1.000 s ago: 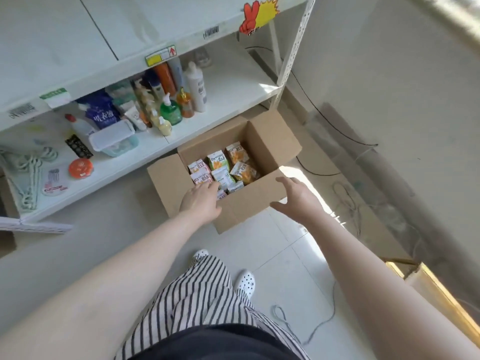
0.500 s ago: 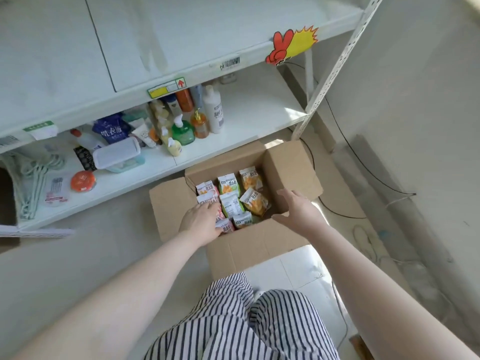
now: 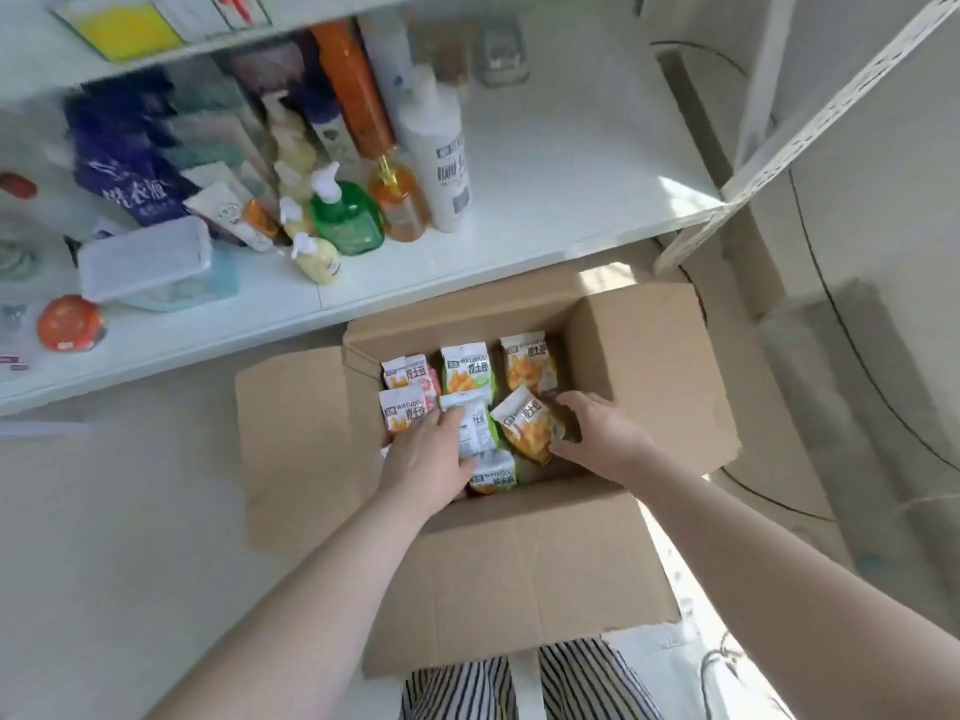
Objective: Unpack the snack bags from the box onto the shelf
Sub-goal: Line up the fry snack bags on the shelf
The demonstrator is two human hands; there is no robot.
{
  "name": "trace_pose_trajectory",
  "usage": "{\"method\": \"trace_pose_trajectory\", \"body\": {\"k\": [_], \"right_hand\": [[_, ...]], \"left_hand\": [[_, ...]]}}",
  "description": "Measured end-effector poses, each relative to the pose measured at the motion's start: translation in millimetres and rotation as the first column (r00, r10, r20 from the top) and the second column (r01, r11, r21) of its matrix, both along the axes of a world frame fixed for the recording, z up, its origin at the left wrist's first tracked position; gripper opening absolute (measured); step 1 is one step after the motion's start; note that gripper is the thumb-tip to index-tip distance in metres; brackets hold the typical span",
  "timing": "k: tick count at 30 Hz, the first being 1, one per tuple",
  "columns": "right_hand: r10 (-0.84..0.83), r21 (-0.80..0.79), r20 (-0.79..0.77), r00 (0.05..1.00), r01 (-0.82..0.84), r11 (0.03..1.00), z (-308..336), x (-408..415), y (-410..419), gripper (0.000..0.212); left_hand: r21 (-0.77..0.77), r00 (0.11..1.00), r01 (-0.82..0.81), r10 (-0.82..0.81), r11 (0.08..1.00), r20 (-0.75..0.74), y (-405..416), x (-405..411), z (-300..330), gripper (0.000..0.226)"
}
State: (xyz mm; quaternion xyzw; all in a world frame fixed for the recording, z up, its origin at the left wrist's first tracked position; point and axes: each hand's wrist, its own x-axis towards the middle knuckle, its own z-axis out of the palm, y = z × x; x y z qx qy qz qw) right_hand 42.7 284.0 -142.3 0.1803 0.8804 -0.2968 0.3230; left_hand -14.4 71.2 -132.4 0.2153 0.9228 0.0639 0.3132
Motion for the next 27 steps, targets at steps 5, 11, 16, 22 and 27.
{"method": "trace_pose_trajectory", "body": {"k": [5, 11, 16, 22, 27], "right_hand": [[-0.008, 0.016, 0.061, 0.998, 0.007, 1.000, -131, -9, 12, 0.065], [-0.252, -0.031, 0.109, 0.962, 0.257, 0.966, -257, -21, 18, 0.070], [-0.340, -0.022, 0.160, 0.927, 0.347, 0.937, -313, -34, 20, 0.077], [-0.265, 0.020, 0.189, 0.945, 0.266, 0.964, -360, -40, 24, 0.080], [-0.209, 0.039, 0.228, 0.951, 0.206, 0.978, -374, -41, 24, 0.065]], "left_hand": [[0.044, 0.997, -0.050, 0.047, 0.998, 0.060, 25, -6, -123, 0.061], [0.165, 0.964, -0.241, 0.218, 0.956, 0.151, 56, -36, -254, 0.068], [0.273, 0.863, -0.484, 0.404, 0.831, 0.302, 90, -64, -326, 0.071], [0.271, 0.769, -0.616, 0.489, 0.740, 0.411, 129, -84, -388, 0.063], [0.223, 0.685, -0.721, 0.629, 0.655, 0.368, 152, -86, -417, 0.076]]}}
